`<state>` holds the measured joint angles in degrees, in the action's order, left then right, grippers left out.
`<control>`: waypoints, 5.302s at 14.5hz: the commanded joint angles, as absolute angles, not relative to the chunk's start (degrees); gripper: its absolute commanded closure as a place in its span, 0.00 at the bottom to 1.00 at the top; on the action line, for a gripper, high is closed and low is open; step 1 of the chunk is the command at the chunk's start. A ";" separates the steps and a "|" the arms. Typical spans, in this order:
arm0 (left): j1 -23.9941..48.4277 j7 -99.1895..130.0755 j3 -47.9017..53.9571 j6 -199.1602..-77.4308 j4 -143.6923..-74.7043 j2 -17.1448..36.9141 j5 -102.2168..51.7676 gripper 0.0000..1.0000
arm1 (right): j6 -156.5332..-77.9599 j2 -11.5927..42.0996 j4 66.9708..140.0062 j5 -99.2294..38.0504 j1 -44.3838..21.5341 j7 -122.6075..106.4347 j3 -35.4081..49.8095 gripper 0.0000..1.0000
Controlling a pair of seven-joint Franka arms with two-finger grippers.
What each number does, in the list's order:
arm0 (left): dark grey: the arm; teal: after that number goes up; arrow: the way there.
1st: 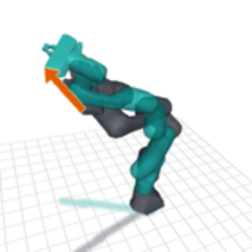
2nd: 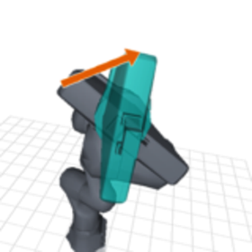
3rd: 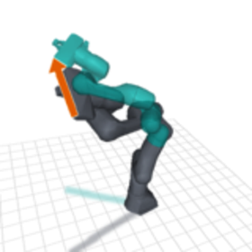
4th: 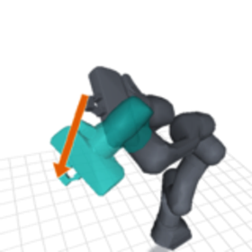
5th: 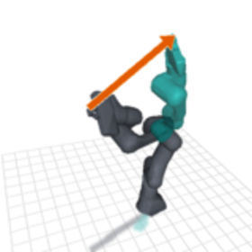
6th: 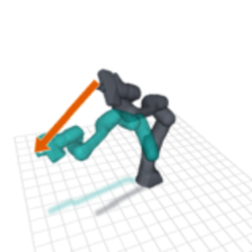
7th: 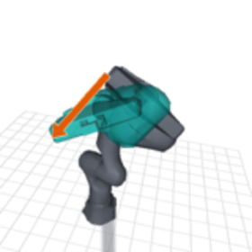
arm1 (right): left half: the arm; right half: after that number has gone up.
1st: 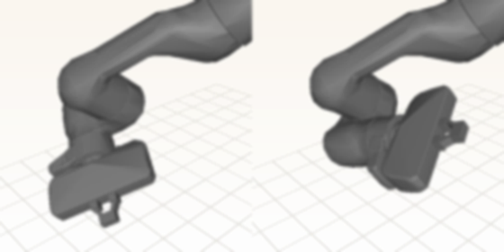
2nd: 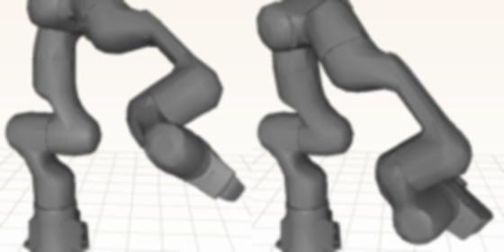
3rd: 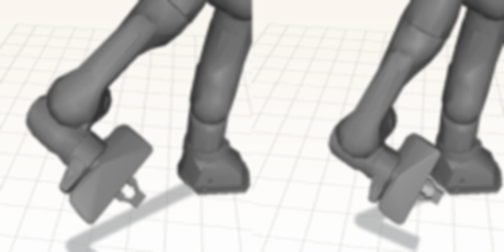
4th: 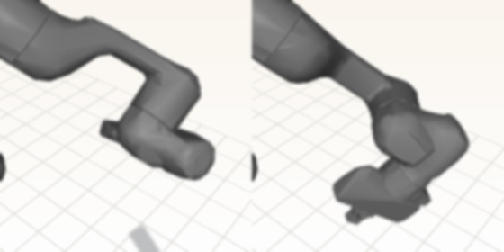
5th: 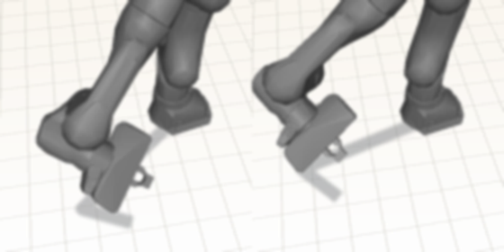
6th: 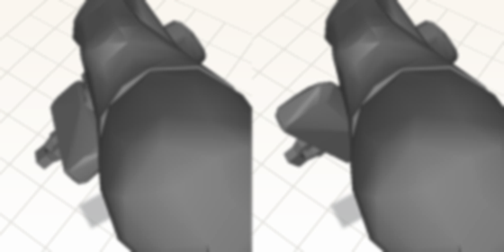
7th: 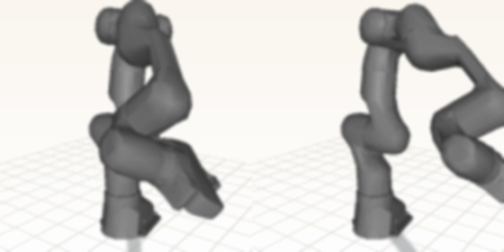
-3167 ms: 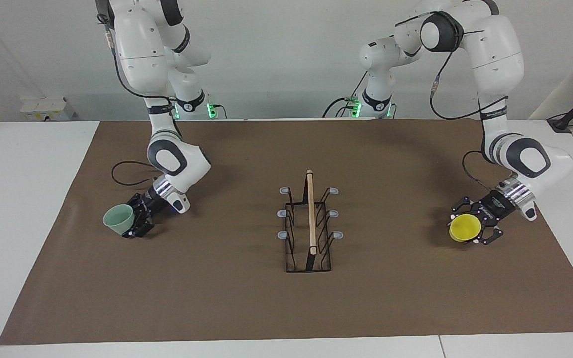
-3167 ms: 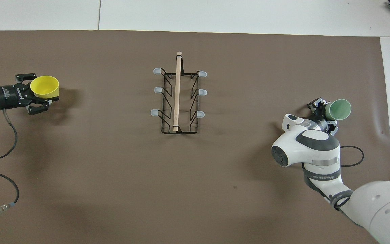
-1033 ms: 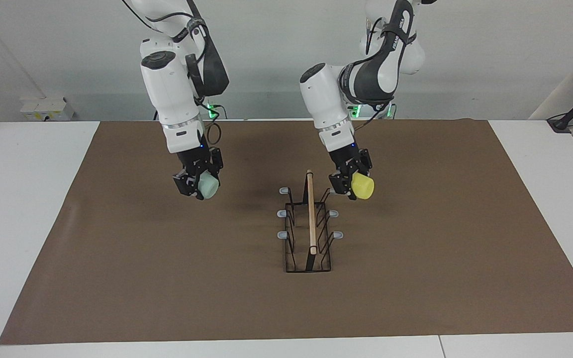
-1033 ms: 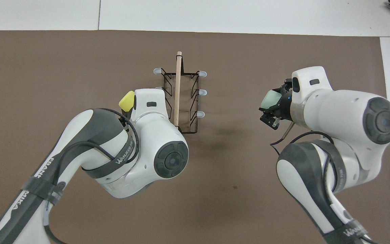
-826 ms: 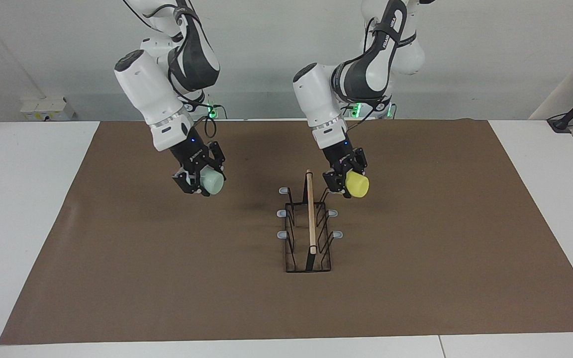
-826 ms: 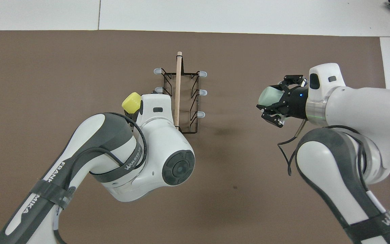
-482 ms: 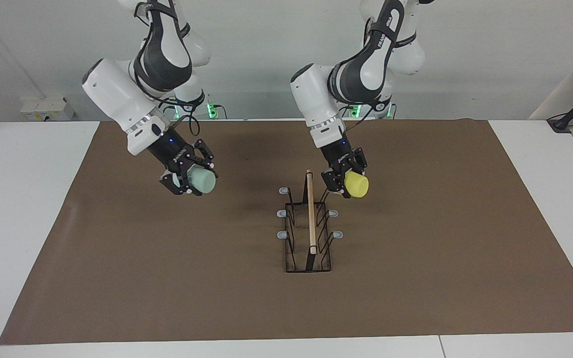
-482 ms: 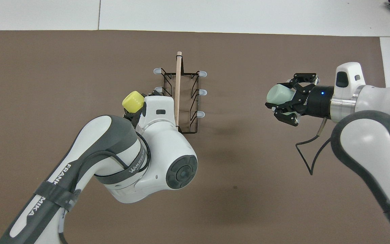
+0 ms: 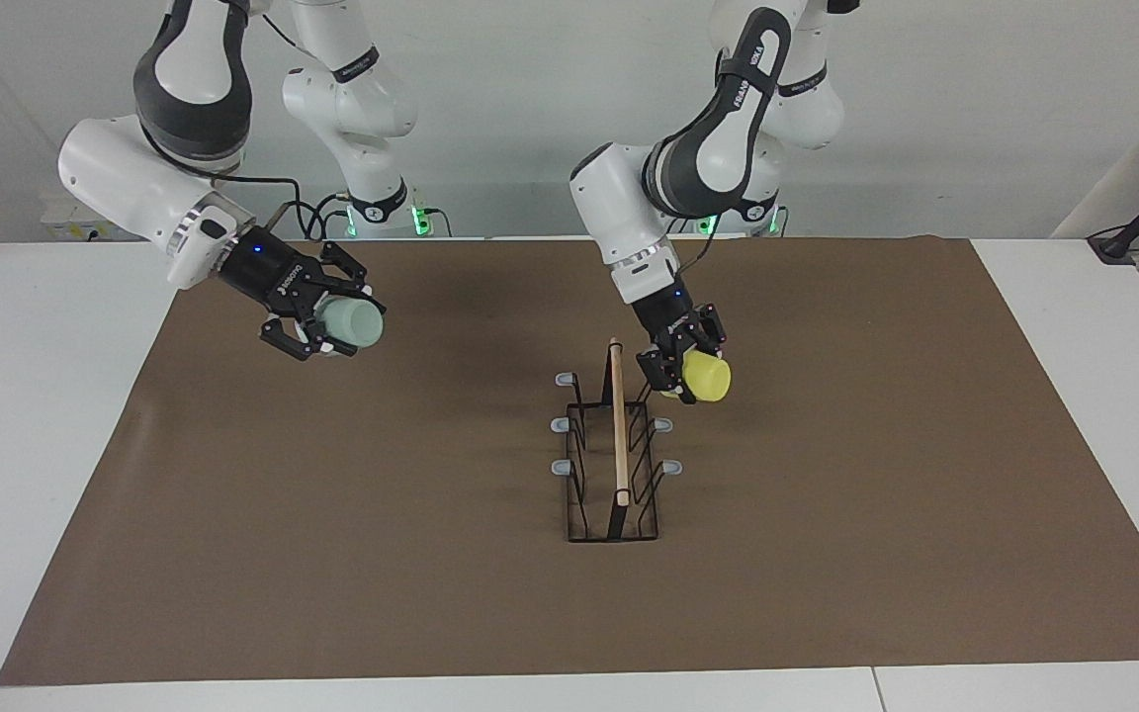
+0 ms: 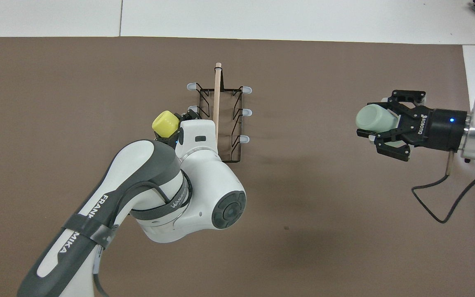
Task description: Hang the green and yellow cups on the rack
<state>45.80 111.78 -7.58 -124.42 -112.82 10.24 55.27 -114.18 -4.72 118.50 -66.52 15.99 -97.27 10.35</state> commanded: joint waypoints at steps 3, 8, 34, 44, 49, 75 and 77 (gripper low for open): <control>48.07 113.20 -8.17 -124.98 -112.59 10.37 55.99 0.28 | -111.98 -7.12 124.18 -83.80 16.96 -105.27 10.90 1.00; 48.87 112.33 -8.00 -125.07 -111.45 9.94 53.62 0.00 | -111.09 -6.07 130.86 -103.07 14.17 -121.09 10.99 1.00; 19.88 33.62 -8.00 -124.80 -108.19 1.14 15.40 0.00 | -114.43 13.09 129.73 -156.62 -15.38 -154.77 11.07 1.00; 6.16 -0.23 -8.17 -116.13 -105.66 -1.93 0.89 0.00 | -109.42 17.49 131.92 -157.68 -15.47 -158.29 11.07 1.00; 5.45 -2.20 -8.70 -104.08 -94.76 -1.23 0.79 0.00 | -111.00 17.58 131.75 -156.62 -15.38 -157.94 10.99 0.00; 2.46 -6.15 -0.97 -88.43 -92.72 -2.37 -2.46 0.00 | -136.95 0.36 118.48 -86.96 0.07 -118.94 10.90 0.00; 2.46 -6.33 -0.97 -88.94 -92.81 -2.55 -2.37 0.00 | -131.69 0.00 117.78 -80.10 3.85 -115.59 10.81 0.00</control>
